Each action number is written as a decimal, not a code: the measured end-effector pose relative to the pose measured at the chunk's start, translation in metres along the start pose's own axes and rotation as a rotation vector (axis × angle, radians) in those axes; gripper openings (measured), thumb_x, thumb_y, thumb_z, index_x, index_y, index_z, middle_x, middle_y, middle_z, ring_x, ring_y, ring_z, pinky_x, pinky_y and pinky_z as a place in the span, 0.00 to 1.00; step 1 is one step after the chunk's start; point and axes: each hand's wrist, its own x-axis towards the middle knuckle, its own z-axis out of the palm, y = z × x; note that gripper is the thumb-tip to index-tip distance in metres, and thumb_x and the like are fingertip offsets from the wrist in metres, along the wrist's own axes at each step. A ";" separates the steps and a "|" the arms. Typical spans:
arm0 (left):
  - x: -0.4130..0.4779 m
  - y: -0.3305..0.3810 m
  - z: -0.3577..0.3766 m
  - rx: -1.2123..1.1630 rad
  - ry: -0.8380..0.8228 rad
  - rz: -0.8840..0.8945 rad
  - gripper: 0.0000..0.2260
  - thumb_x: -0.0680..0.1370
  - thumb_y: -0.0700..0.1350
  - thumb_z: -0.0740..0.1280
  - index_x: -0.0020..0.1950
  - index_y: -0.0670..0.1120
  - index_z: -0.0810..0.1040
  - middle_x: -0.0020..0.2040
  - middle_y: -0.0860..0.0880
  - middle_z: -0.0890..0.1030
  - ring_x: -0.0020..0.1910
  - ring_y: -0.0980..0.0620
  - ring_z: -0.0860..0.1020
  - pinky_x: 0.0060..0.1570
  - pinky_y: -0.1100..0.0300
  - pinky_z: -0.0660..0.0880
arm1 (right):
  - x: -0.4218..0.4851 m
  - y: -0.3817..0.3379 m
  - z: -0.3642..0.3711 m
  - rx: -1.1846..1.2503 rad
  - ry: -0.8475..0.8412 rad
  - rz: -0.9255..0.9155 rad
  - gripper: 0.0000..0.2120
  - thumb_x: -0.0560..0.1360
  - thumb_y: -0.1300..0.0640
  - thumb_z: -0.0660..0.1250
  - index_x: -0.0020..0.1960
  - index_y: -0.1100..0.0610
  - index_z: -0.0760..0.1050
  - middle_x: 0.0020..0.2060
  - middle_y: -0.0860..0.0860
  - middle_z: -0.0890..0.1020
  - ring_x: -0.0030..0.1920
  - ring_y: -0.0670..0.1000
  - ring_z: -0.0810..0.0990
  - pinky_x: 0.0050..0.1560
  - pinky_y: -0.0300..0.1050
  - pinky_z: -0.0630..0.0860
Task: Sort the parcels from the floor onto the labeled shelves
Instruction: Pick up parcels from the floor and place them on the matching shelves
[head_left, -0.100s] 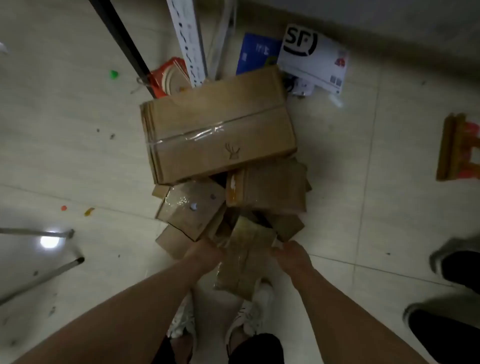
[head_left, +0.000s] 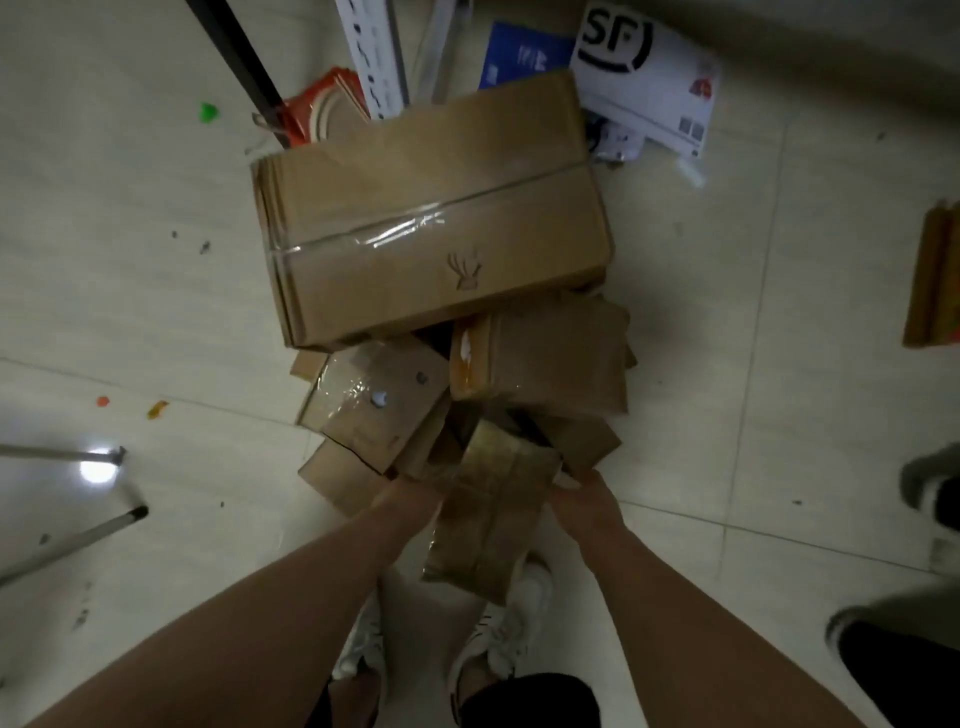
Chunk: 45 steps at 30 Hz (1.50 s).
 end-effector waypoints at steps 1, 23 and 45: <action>0.010 -0.002 0.002 -0.086 0.001 -0.091 0.10 0.81 0.51 0.65 0.46 0.46 0.75 0.41 0.48 0.74 0.38 0.51 0.72 0.34 0.57 0.68 | 0.010 0.002 0.004 -0.003 -0.007 -0.011 0.27 0.80 0.49 0.67 0.75 0.58 0.65 0.70 0.57 0.74 0.68 0.58 0.73 0.68 0.49 0.69; -0.197 0.022 -0.041 -0.452 -0.087 -0.375 0.14 0.74 0.48 0.75 0.50 0.43 0.73 0.47 0.41 0.77 0.43 0.43 0.75 0.44 0.50 0.72 | -0.199 -0.044 -0.083 0.698 0.052 0.219 0.40 0.70 0.26 0.65 0.70 0.53 0.70 0.61 0.58 0.78 0.54 0.61 0.80 0.35 0.51 0.81; -0.719 0.247 -0.223 -0.659 -0.434 1.107 0.18 0.76 0.56 0.69 0.59 0.45 0.82 0.54 0.43 0.85 0.51 0.38 0.84 0.50 0.35 0.78 | -0.667 -0.266 -0.359 0.998 -0.137 -0.767 0.19 0.72 0.46 0.73 0.61 0.51 0.81 0.62 0.58 0.79 0.63 0.64 0.79 0.57 0.70 0.76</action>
